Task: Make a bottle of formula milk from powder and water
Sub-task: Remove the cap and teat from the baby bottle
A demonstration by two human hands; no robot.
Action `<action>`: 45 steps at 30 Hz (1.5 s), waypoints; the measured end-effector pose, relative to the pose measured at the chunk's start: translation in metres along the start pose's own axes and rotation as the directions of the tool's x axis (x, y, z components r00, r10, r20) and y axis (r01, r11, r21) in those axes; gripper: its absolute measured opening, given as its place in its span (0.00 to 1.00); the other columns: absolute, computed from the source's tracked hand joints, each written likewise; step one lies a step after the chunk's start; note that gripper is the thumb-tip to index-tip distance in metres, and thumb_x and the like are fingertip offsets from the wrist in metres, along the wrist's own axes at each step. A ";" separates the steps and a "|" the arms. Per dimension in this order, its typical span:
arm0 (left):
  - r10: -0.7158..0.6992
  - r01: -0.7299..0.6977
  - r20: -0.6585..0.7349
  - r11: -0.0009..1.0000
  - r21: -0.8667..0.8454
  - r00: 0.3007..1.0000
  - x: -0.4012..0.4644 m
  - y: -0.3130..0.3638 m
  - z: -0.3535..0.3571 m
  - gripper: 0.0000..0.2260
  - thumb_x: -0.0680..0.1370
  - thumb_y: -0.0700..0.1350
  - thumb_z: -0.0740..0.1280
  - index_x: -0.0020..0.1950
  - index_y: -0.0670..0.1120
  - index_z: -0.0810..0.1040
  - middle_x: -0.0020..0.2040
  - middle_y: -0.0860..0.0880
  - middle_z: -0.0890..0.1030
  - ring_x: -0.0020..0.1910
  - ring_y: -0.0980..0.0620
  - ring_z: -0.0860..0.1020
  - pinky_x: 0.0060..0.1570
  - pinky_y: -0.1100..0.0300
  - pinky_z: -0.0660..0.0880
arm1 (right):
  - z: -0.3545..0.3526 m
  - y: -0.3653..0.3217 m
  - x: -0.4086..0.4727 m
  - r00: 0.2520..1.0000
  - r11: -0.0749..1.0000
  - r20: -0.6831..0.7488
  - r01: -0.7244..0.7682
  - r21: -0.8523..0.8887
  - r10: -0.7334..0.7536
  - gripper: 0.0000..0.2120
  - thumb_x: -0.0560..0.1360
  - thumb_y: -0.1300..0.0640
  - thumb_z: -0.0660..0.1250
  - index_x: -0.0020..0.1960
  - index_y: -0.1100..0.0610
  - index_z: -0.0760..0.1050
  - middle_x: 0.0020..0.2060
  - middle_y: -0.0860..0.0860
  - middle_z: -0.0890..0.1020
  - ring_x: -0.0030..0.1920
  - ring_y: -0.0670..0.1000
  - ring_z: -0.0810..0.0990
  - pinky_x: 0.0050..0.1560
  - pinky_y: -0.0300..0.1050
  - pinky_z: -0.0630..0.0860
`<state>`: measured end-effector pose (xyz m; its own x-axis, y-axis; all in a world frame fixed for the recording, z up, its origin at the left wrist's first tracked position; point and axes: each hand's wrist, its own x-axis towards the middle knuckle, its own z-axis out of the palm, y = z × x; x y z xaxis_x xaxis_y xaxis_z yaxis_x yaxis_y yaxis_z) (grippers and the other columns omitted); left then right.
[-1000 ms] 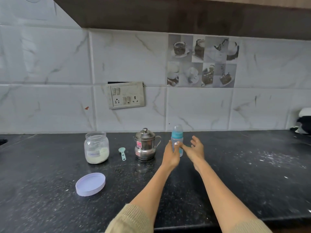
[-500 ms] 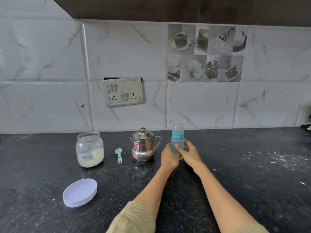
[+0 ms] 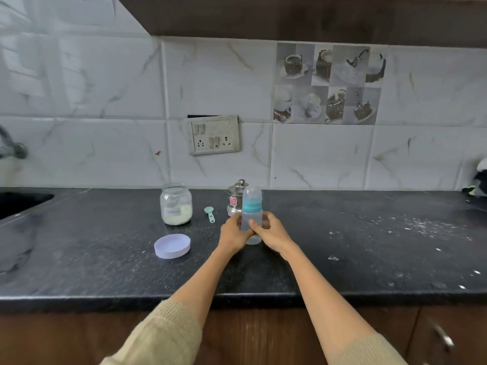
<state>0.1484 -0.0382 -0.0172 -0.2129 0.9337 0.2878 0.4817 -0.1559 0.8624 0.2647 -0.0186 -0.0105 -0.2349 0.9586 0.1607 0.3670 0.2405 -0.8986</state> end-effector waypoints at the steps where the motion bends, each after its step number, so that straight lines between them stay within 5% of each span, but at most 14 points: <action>1: 0.003 -0.003 -0.009 1.000 0.006 1.000 -0.007 -0.002 -0.008 0.20 0.73 0.45 0.71 0.63 0.42 0.73 0.59 0.44 0.79 0.57 0.48 0.77 0.54 0.59 0.72 | 0.007 -0.004 -0.006 1.000 1.000 0.005 0.001 -0.007 -0.001 0.27 0.78 0.48 0.64 0.73 0.55 0.62 0.69 0.53 0.70 0.69 0.53 0.69 0.65 0.48 0.67; 7: -0.012 0.013 -0.027 0.999 0.042 1.000 -0.028 -0.007 -0.036 0.23 0.73 0.46 0.71 0.66 0.41 0.71 0.62 0.44 0.77 0.59 0.47 0.75 0.55 0.59 0.70 | 0.012 -0.038 -0.015 0.987 0.989 0.161 0.021 -0.149 0.004 0.31 0.75 0.45 0.65 0.72 0.58 0.62 0.64 0.52 0.74 0.59 0.51 0.75 0.62 0.47 0.73; 9: -0.010 0.011 -0.033 0.999 0.039 0.999 -0.030 -0.008 -0.039 0.23 0.74 0.46 0.71 0.66 0.41 0.71 0.62 0.45 0.77 0.61 0.47 0.75 0.56 0.59 0.69 | 0.004 -0.064 -0.011 0.992 0.978 0.115 0.082 -0.193 -0.060 0.33 0.74 0.40 0.65 0.71 0.58 0.63 0.61 0.51 0.74 0.50 0.49 0.76 0.53 0.44 0.76; 11: 0.006 -0.005 -0.034 0.999 0.035 0.999 -0.030 -0.010 -0.039 0.22 0.74 0.46 0.71 0.65 0.41 0.72 0.62 0.44 0.78 0.60 0.46 0.76 0.55 0.59 0.70 | -0.002 -0.091 -0.004 0.990 0.952 0.022 0.139 -0.274 -0.138 0.39 0.71 0.34 0.63 0.73 0.58 0.62 0.66 0.54 0.73 0.57 0.53 0.77 0.58 0.50 0.76; 13: 0.013 -0.012 -0.026 0.999 0.036 1.000 -0.029 -0.012 -0.039 0.21 0.74 0.46 0.71 0.64 0.41 0.73 0.61 0.44 0.79 0.59 0.46 0.76 0.54 0.59 0.70 | -0.005 -0.110 0.000 0.982 0.857 -0.018 0.154 -0.491 -0.187 0.40 0.71 0.30 0.59 0.71 0.57 0.66 0.66 0.56 0.74 0.60 0.57 0.77 0.57 0.52 0.76; 17: 0.015 -0.014 -0.013 0.999 0.036 1.000 -0.024 -0.015 -0.040 0.22 0.73 0.47 0.72 0.65 0.42 0.72 0.61 0.45 0.79 0.60 0.46 0.76 0.58 0.55 0.72 | -0.001 -0.130 0.005 0.984 0.534 0.003 0.099 -0.840 -0.177 0.35 0.69 0.26 0.58 0.52 0.59 0.76 0.51 0.56 0.79 0.48 0.56 0.77 0.42 0.46 0.71; 22: 0.023 -0.022 -0.017 0.999 0.030 1.000 -0.020 -0.019 -0.038 0.20 0.73 0.47 0.72 0.62 0.42 0.74 0.59 0.45 0.80 0.57 0.47 0.77 0.56 0.55 0.73 | 0.004 -0.131 0.013 0.982 0.473 0.048 0.132 -0.871 -0.185 0.30 0.67 0.38 0.72 0.58 0.60 0.75 0.54 0.56 0.78 0.52 0.56 0.78 0.42 0.45 0.70; 30: 0.020 -0.020 -0.016 0.999 0.046 1.000 -0.018 -0.021 -0.039 0.22 0.73 0.48 0.72 0.63 0.43 0.73 0.60 0.45 0.79 0.57 0.47 0.77 0.55 0.56 0.72 | -0.001 -0.138 0.022 0.982 0.508 0.170 0.186 -0.841 -0.077 0.24 0.69 0.45 0.72 0.58 0.59 0.73 0.49 0.54 0.77 0.40 0.52 0.77 0.36 0.41 0.72; 36: 0.014 -0.015 0.019 0.999 0.040 1.000 -0.014 -0.023 -0.043 0.22 0.72 0.49 0.72 0.63 0.44 0.73 0.60 0.46 0.79 0.56 0.48 0.78 0.56 0.56 0.73 | -0.008 -0.150 0.028 0.949 0.554 0.305 0.214 -0.805 0.077 0.23 0.70 0.55 0.70 0.64 0.51 0.73 0.57 0.56 0.80 0.50 0.54 0.83 0.53 0.47 0.80; 39: 0.024 -0.025 0.011 0.999 0.039 1.000 -0.015 -0.023 -0.042 0.22 0.72 0.48 0.72 0.63 0.43 0.73 0.60 0.46 0.79 0.54 0.49 0.78 0.55 0.57 0.73 | -0.008 -0.155 0.024 0.959 0.567 0.283 0.223 -0.793 0.019 0.17 0.71 0.51 0.67 0.59 0.51 0.77 0.58 0.52 0.79 0.54 0.53 0.79 0.52 0.47 0.78; 43: 0.026 -0.027 0.008 0.999 0.026 1.000 -0.015 -0.022 -0.042 0.22 0.72 0.48 0.72 0.63 0.43 0.73 0.60 0.46 0.79 0.53 0.51 0.77 0.53 0.60 0.72 | 0.002 -0.154 0.019 0.987 0.437 0.153 0.158 -0.885 -0.047 0.29 0.71 0.34 0.65 0.59 0.56 0.76 0.52 0.53 0.78 0.43 0.53 0.77 0.50 0.46 0.77; 45: 0.020 -0.021 0.014 0.999 0.034 1.000 -0.015 -0.023 -0.042 0.23 0.72 0.49 0.72 0.64 0.43 0.72 0.61 0.46 0.79 0.56 0.49 0.77 0.55 0.58 0.72 | 0.006 -0.154 0.018 0.988 0.402 0.154 0.154 -0.903 -0.032 0.27 0.71 0.39 0.68 0.59 0.58 0.75 0.52 0.54 0.79 0.40 0.53 0.77 0.48 0.46 0.77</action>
<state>0.1049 -0.0618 -0.0234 -0.1914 0.9347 0.2994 0.5146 -0.1642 0.8416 0.1986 -0.0392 0.1279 -0.3822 0.9157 0.1242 0.9239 0.3813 0.0319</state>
